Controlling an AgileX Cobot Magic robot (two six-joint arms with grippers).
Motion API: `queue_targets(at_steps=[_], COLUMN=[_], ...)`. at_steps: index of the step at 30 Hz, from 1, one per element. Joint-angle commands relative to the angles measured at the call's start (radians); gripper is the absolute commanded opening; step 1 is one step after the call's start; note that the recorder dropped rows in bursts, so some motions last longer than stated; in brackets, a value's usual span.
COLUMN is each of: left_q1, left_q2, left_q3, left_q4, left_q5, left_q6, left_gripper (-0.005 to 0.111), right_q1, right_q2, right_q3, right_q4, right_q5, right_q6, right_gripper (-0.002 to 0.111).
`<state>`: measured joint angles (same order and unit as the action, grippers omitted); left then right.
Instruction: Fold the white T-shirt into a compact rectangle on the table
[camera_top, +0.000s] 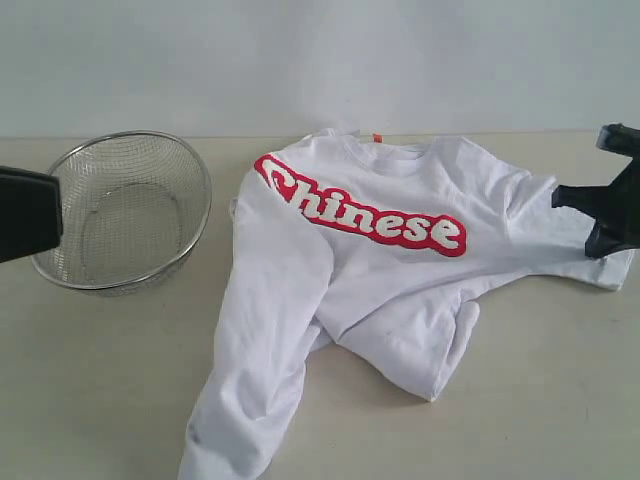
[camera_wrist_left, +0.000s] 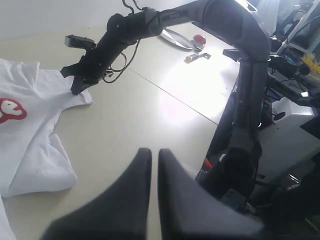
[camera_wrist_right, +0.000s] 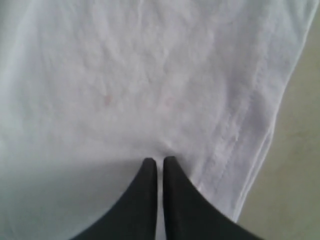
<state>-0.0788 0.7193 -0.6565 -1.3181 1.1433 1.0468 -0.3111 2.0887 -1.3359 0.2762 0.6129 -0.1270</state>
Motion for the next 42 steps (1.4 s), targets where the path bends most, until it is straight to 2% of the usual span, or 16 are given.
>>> queue_targets(at_steps=[1, 7, 13, 17, 19, 24, 25, 29, 35, 42], left_q1=[-0.004, -0.004, -0.004, -0.004, -0.004, -0.004, -0.004, -0.004, -0.004, -0.004], left_q2=[0.034, 0.058, 0.058, 0.058, 0.058, 0.058, 0.056, 0.054, 0.054, 0.054], left_q3=[0.004, 0.004, 0.004, 0.004, 0.004, 0.004, 0.004, 0.004, 0.004, 0.004], left_q4=[-0.016, -0.016, -0.016, -0.016, -0.016, 0.011, 0.014, 0.014, 0.014, 0.014], left_q5=[-0.003, -0.001, 0.022, 0.078, 0.078, 0.078, 0.078, 0.078, 0.078, 0.078], left_q6=[0.004, 0.069, 0.124, 0.124, 0.124, 0.12, 0.12, 0.12, 0.12, 0.12], left_gripper=[0.005, 0.005, 0.005, 0.005, 0.005, 0.005, 0.005, 0.005, 0.005, 0.005], right_q1=[-0.006, 0.022, 0.216, 0.335, 0.369, 0.39, 0.39, 0.39, 0.39, 0.39], right_q2=[-0.115, -0.261, -0.344, -0.353, -0.353, -0.353, -0.353, -0.353, -0.351, -0.31], right_q3=[0.031, 0.169, 0.378, 0.406, 0.406, 0.406, 0.406, 0.406, 0.406, 0.406], right_q4=[0.081, 0.306, 0.361, 0.309, 0.308, 0.299, 0.29, 0.243, 0.222, 0.163], right_q5=[-0.033, -0.024, -0.083, -0.077, -0.058, -0.019, -0.01, -0.001, -0.005, -0.015], right_q6=[-0.061, -0.246, -0.385, -0.395, -0.374, -0.3, -0.28, -0.201, -0.19, -0.163], right_gripper=[0.0, 0.0, 0.0, 0.002, 0.012, 0.047, 0.051, 0.047, 0.032, 0.032])
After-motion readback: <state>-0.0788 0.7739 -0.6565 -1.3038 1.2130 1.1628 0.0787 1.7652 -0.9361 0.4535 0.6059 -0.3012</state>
